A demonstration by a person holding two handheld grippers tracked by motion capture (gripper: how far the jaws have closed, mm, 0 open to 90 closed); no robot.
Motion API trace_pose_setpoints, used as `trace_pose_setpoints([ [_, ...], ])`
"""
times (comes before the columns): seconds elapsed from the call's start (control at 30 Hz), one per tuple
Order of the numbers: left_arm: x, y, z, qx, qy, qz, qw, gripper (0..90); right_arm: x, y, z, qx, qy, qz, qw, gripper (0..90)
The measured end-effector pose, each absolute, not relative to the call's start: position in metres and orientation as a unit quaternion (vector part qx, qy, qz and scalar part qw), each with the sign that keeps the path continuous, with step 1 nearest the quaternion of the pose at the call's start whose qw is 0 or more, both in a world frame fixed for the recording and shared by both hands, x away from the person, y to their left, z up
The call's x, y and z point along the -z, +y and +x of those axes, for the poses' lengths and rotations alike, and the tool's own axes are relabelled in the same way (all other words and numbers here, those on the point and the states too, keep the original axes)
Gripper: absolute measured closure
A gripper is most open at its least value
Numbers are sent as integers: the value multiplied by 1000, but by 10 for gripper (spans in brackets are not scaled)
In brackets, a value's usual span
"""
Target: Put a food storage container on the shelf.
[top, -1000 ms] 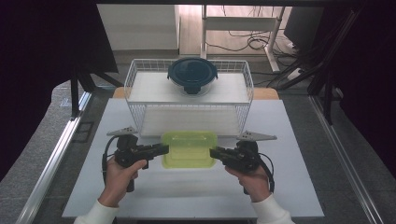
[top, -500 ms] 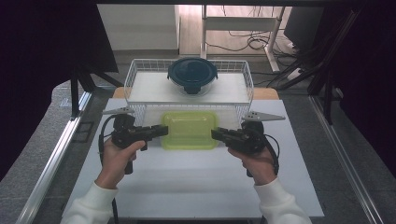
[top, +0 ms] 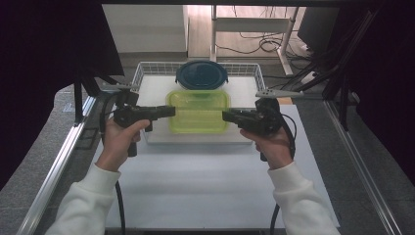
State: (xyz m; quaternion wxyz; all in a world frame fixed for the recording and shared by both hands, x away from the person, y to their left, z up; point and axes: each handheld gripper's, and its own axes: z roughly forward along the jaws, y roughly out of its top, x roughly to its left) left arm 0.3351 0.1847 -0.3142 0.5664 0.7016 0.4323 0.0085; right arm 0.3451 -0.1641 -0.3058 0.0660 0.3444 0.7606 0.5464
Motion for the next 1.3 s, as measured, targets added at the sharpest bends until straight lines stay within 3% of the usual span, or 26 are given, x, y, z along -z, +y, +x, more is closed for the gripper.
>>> trace_pose_setpoints([
  [0.2, 291, 189, 353, -10, 425, 703, 571, 771, 284, -161, 359, -553, 756, 342, 71, 771],
  [0.63, 256, 194, 413, 34, 437, 699, 565, 771, 244, -161, 408, -560, 744, 363, 35, 767],
  [1.1, 265, 196, 465, 70, 471, 684, 552, 762, 257, -160, 469, -542, 728, 419, -18, 777],
  [1.3, 272, 198, 477, 83, 491, 662, 560, 751, 262, -164, 489, -550, 703, 446, -63, 761],
])
